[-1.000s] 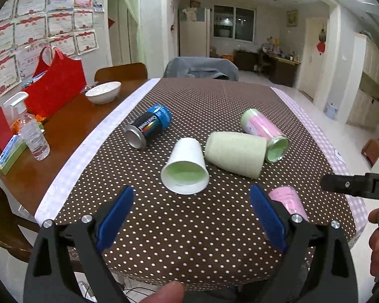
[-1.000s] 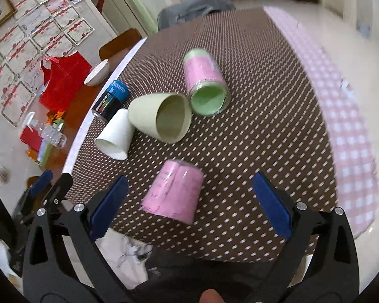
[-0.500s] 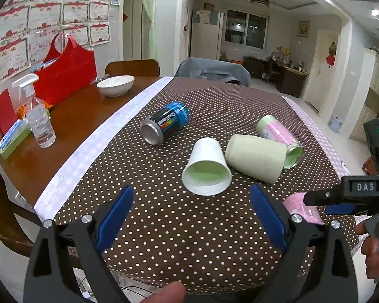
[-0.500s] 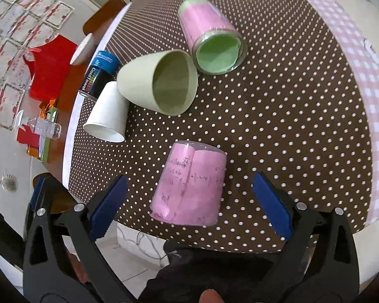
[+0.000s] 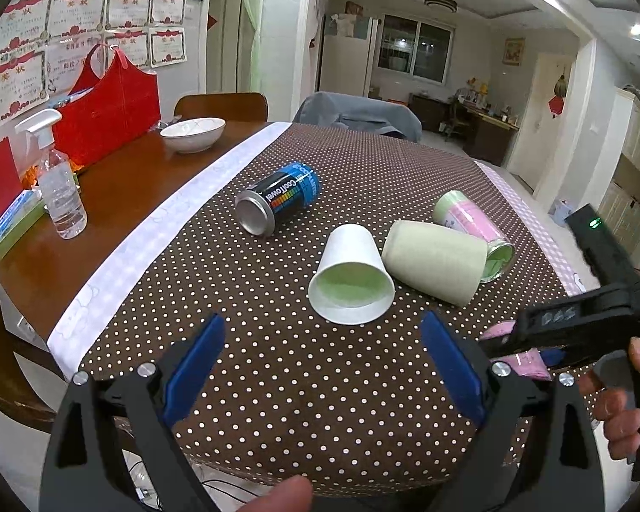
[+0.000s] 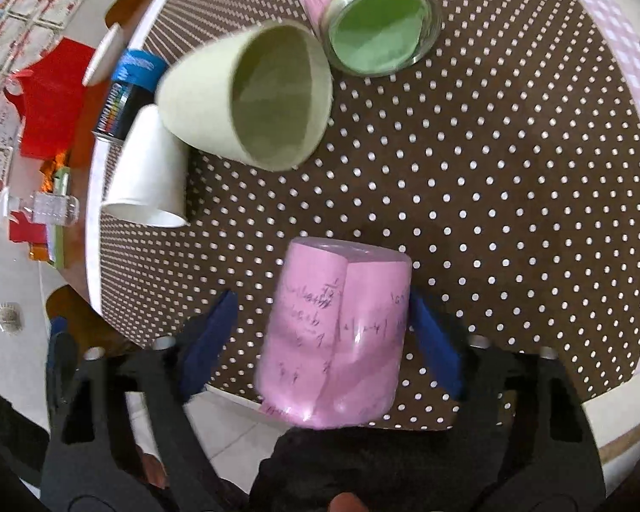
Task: Flip cup upside down
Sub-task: 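Move the right gripper to the pink cup and close on it, then lift the pink cup with the right gripper and rotate it rim-down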
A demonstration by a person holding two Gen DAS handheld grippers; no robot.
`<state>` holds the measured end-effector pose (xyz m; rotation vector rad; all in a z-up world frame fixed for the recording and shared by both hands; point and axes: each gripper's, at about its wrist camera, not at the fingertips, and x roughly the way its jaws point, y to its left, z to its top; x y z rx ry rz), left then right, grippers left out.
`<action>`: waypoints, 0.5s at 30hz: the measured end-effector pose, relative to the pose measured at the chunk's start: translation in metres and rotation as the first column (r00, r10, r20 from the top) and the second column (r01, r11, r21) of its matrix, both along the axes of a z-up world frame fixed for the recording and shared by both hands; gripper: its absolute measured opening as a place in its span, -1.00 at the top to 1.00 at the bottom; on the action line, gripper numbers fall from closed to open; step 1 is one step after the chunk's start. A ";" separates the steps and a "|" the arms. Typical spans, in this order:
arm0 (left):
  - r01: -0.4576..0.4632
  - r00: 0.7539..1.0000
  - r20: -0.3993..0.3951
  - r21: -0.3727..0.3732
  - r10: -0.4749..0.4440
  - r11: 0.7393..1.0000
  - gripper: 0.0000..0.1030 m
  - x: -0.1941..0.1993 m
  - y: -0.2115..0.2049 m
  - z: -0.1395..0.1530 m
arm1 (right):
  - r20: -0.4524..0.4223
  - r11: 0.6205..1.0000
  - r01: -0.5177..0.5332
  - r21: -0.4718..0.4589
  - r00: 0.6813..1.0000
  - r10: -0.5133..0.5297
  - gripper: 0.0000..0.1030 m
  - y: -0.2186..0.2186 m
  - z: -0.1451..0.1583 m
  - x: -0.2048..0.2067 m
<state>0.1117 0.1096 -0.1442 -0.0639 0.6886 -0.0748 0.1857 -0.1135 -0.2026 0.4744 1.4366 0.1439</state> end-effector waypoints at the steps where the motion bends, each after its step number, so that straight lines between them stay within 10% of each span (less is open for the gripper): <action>1: -0.001 1.000 0.000 0.001 0.001 1.000 -0.78 0.000 0.000 0.000 | 0.008 1.000 -0.009 0.003 1.000 0.009 -0.18 0.000 0.000 0.000; 15: 0.010 0.999 0.032 0.039 -0.011 0.999 -0.78 -0.011 -0.018 0.018 | 0.296 0.998 -0.012 0.068 0.955 -0.009 -0.16 -0.030 0.039 -0.028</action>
